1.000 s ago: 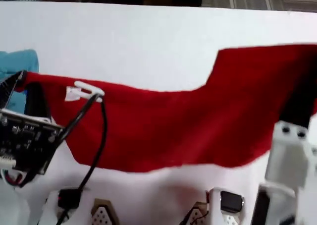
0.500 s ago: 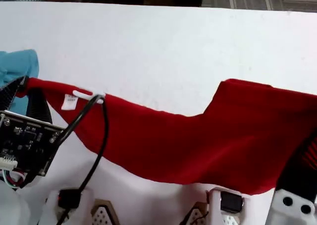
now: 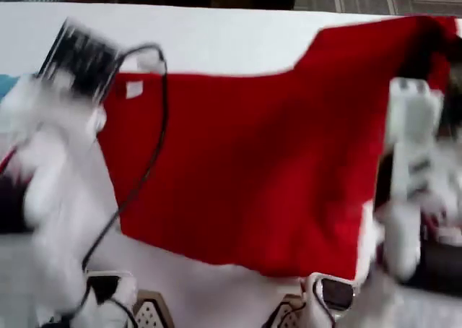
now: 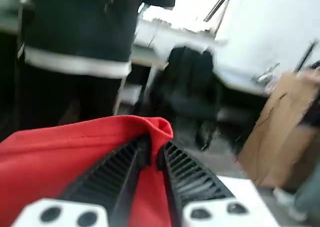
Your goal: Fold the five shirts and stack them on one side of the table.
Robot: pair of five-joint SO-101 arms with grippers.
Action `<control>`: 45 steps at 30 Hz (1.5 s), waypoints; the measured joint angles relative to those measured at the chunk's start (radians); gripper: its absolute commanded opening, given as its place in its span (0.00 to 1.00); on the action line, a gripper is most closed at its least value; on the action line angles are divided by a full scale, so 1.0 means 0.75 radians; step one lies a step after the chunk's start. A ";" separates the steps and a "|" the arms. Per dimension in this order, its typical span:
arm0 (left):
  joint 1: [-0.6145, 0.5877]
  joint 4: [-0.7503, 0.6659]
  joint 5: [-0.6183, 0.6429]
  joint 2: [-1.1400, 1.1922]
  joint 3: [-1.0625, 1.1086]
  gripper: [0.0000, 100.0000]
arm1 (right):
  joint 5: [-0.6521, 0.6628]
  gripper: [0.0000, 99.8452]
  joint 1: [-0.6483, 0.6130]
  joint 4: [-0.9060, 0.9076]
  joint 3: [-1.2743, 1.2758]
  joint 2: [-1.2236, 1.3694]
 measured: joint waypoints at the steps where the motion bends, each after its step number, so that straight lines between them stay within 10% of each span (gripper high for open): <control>1: 0.000 -0.031 0.000 0.049 0.000 0.03 | 0.000 0.02 -0.014 -0.037 0.033 0.043; 11: 0.002 -0.315 0.000 0.505 -0.065 0.03 | 0.084 0.02 -0.084 -0.401 0.051 0.579; 25: 0.023 -0.088 0.000 1.150 -0.935 0.03 | 0.096 0.02 -0.088 -0.200 -0.739 1.254; 45: 0.023 -0.119 0.000 1.612 -0.968 0.03 | 0.098 0.02 -0.125 -0.301 -0.923 1.851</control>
